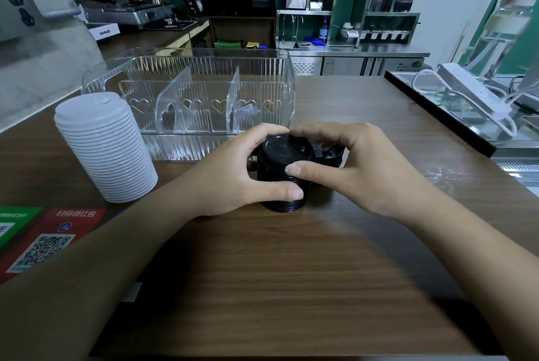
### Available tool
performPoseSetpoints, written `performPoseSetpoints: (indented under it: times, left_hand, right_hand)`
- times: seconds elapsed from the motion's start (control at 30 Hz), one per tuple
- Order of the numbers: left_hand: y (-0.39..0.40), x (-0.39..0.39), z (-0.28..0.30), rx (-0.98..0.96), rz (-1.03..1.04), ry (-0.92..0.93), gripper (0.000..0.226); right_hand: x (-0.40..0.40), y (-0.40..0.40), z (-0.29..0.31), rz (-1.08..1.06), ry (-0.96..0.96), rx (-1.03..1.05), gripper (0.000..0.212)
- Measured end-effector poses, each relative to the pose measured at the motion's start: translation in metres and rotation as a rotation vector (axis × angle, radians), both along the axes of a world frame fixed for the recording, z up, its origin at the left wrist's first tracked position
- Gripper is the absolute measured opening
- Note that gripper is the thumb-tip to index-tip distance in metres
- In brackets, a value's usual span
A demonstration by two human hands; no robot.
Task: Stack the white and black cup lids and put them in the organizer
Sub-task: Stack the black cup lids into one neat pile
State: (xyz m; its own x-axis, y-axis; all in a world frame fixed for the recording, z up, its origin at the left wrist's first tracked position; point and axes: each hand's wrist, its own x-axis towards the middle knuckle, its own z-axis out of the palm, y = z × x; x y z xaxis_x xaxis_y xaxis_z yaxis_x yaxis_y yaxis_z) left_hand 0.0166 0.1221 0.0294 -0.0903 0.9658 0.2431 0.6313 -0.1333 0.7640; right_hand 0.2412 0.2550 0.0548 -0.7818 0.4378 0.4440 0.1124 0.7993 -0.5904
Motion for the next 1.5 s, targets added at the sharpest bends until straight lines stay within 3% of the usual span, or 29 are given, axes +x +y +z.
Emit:
performPoseSetpoints:
  times: [0.13, 0.2, 0.37, 0.53, 0.83, 1.17, 1.5]
  left_hand:
    - [-0.001, 0.001, 0.001, 0.038, 0.013, -0.012, 0.095]
    - [0.0, 0.001, 0.002, 0.047, -0.003, 0.016, 0.08]
    - [-0.002, 0.001, 0.005, 0.054, -0.02, 0.028, 0.065]
    - [-0.002, 0.0, 0.004, 0.044, -0.028, 0.022, 0.062]
    - [-0.002, 0.0, 0.004, 0.051, -0.036, 0.023, 0.051]
    - [-0.003, 0.001, 0.003, 0.055, -0.024, 0.031, 0.049]
    - [-0.003, 0.002, 0.004, 0.047, -0.018, 0.021, 0.053]
  right_hand:
    - [0.002, 0.005, 0.001, 0.035, -0.016, 0.039, 0.054]
    - [0.006, 0.011, 0.003, 0.014, -0.017, 0.039, 0.055]
    - [0.015, 0.036, 0.004, -0.092, -0.071, 0.151, 0.028]
    - [0.011, 0.047, -0.013, -0.153, -0.198, 0.355, 0.021]
    - [0.005, 0.049, -0.023, -0.128, -0.147, 0.359, 0.011]
    - [0.003, 0.045, -0.02, -0.11, -0.113, 0.284, 0.018]
    - [0.008, 0.041, -0.009, -0.113, 0.031, 0.226, 0.005]
